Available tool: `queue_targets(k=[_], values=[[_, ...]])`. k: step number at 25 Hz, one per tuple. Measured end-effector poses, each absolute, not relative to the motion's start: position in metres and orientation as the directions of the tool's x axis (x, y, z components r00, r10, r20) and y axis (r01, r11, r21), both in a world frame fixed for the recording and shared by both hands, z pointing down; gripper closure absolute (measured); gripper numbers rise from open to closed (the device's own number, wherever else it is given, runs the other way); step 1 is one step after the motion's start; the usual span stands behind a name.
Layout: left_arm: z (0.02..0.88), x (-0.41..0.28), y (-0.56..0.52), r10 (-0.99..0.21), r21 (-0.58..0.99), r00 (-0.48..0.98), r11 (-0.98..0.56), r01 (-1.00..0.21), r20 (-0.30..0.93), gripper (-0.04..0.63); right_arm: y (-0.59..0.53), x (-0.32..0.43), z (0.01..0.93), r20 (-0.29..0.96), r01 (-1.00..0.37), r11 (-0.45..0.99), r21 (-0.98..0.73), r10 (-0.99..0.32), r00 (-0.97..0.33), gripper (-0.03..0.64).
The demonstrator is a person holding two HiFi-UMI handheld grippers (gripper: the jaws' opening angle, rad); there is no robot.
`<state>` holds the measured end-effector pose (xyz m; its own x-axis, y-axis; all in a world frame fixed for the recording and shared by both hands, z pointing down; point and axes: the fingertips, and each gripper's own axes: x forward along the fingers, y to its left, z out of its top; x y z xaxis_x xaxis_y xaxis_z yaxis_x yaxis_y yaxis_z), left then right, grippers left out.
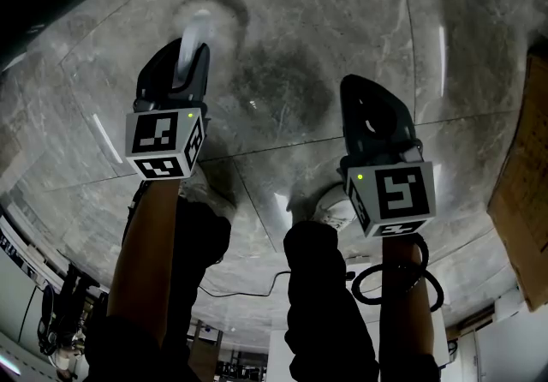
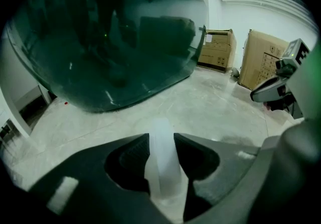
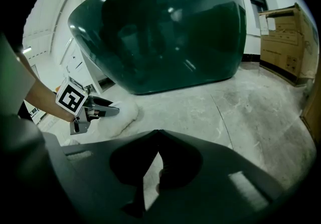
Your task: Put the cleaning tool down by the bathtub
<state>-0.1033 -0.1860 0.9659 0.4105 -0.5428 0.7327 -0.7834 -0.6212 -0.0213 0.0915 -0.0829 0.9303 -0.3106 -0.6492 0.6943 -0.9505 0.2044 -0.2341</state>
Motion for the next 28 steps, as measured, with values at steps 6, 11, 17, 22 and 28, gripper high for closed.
queue_targets(k=[6, 11, 17, 22, 28], values=[[0.954, -0.109, -0.188, -0.566, -0.034, 0.399, -0.604, -0.796, 0.721, 0.414, -0.084, 0.091, 0.921, 0.689, -0.950, 0.197, -0.241, -0.655, -0.310, 0.601], [0.936, -0.109, -0.184, -0.566, -0.030, 0.400, -0.602, -0.798, 0.721, 0.396, -0.088, 0.092, 0.902, 0.682, -0.952, 0.194, -0.238, -0.665, -0.306, 0.601], [0.903, -0.108, -0.185, -0.577, -0.035, 0.396, -0.594, -0.804, 0.714, 0.396, -0.093, 0.093, 0.871, 0.668, -0.953, 0.190, -0.236, -0.680, -0.301, 0.601], [0.878, -0.107, -0.183, -0.580, -0.032, 0.397, -0.591, -0.806, 0.712, 0.407, -0.100, 0.088, 0.842, 0.653, -0.952, 0.191, -0.241, -0.694, -0.304, 0.601], [0.846, -0.105, -0.173, -0.575, -0.021, 0.401, -0.589, -0.808, 0.713, 0.430, -0.096, 0.082, 0.808, 0.632, -0.952, 0.189, -0.241, -0.714, -0.302, 0.601]])
